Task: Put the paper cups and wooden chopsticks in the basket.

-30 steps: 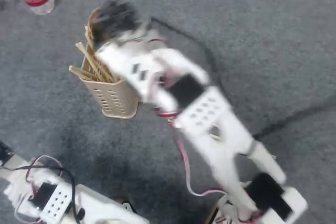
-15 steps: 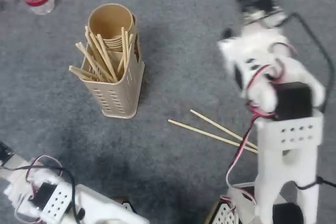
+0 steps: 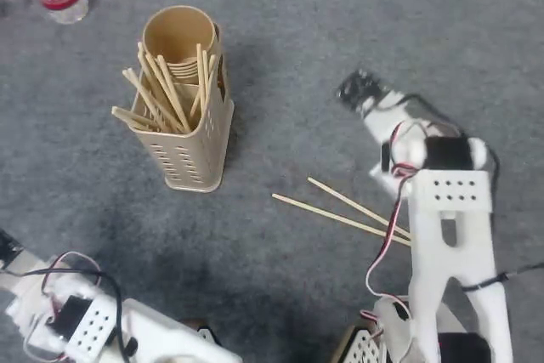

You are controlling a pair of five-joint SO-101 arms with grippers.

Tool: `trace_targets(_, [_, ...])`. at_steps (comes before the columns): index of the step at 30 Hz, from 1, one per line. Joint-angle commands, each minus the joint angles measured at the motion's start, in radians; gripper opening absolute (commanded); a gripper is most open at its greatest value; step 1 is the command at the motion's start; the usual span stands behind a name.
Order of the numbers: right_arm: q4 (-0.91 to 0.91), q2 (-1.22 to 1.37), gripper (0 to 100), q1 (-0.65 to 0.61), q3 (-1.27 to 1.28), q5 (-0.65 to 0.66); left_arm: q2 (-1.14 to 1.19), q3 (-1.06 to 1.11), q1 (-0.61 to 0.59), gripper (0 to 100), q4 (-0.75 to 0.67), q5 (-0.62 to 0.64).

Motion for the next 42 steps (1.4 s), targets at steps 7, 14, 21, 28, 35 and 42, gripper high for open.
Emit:
trace_targets(7, [-0.176, -0.019, 18.0, -0.189, 0.278, 0.152, -0.009, -0.005, -0.003, 7, -0.02, -0.009])
trace_targets(14, [-0.289, -0.015, 17.9, -0.228, 0.341, 0.107, -0.009, -0.005, -0.003, 7, -0.02, -0.009])
trace_targets(21, [-0.383, 0.174, 17.9, -0.226, 0.344, 0.109, -0.009, -0.005, -0.003, 7, -0.02, -0.009])
trace_targets(28, [-0.341, 0.372, 17.9, -0.2, 0.195, 0.103, -0.009, -0.005, -0.003, 7, -0.02, -0.009])
trace_targets(35, [-0.289, 0.463, 0.9, -0.202, 0.112, 0.104, -0.009, -0.005, -0.003, 7, -0.02, -0.009])
trace_targets(42, [-0.285, 0.467, 0.7, -0.202, 0.112, 0.104, -0.009, -0.005, -0.003, 7, -0.02, -0.009])
